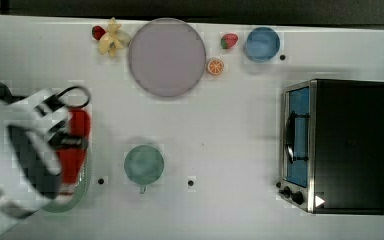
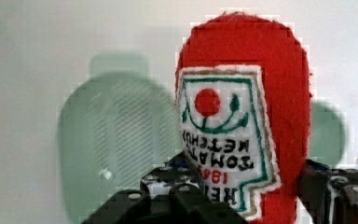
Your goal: Pick ketchup from strainer and place it on the table
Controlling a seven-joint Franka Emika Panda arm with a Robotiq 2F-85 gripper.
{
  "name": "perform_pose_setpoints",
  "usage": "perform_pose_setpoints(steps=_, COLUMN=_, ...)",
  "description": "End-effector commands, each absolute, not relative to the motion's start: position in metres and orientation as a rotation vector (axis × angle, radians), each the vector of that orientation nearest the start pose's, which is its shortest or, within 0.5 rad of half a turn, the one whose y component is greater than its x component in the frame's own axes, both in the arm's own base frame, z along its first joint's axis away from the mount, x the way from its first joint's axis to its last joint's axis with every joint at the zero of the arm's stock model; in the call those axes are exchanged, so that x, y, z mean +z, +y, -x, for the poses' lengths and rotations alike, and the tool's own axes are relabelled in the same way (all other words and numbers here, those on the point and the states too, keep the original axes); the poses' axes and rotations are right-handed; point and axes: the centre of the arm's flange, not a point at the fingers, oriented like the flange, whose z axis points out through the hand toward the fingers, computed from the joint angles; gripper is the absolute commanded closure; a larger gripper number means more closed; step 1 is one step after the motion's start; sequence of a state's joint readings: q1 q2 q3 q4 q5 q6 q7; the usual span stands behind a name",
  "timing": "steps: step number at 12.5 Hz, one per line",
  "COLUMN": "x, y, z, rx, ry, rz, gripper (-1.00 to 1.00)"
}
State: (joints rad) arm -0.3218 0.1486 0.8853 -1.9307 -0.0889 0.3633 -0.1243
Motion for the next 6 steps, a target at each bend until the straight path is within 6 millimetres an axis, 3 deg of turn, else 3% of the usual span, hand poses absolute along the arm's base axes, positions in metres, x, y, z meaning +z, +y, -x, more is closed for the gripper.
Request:
perform_pose_setpoints(steps=1, x=0.470, y=0.190, z=-0.545, rx=0.023, ry=0.083, rz=3.157, gripper=-0.13)
perform_pose_setpoints(steps=4, x=0.470, y=0.107, z=-0.567, rx=0.020, ry=0.047, rz=3.168, gripper=-0.13)
perform_pose_setpoints(steps=6, x=0.462, y=0.054, z=-0.574, rx=0.046, ry=0.114, rz=3.169, gripper=-0.13)
